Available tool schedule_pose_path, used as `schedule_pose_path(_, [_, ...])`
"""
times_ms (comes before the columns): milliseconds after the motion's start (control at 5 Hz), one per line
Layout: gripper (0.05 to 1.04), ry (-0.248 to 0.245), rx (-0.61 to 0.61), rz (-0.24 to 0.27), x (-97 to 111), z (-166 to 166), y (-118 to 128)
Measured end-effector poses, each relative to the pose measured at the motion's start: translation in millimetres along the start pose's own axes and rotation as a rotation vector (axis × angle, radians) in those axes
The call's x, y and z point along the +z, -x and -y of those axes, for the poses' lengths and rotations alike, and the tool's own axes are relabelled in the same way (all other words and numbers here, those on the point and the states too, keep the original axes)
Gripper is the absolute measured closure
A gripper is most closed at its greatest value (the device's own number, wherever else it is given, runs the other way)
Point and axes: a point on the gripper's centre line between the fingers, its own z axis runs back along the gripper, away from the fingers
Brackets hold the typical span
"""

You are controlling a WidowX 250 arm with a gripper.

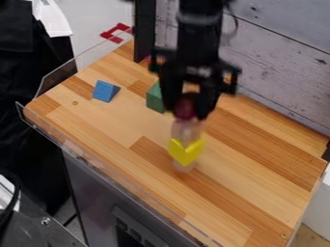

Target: Put the oblong object and move down

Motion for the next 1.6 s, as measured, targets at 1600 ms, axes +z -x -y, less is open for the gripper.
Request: schedule_pose_path(1600, [0.487,-0.085,0.269,0.049,-36,-122,-25])
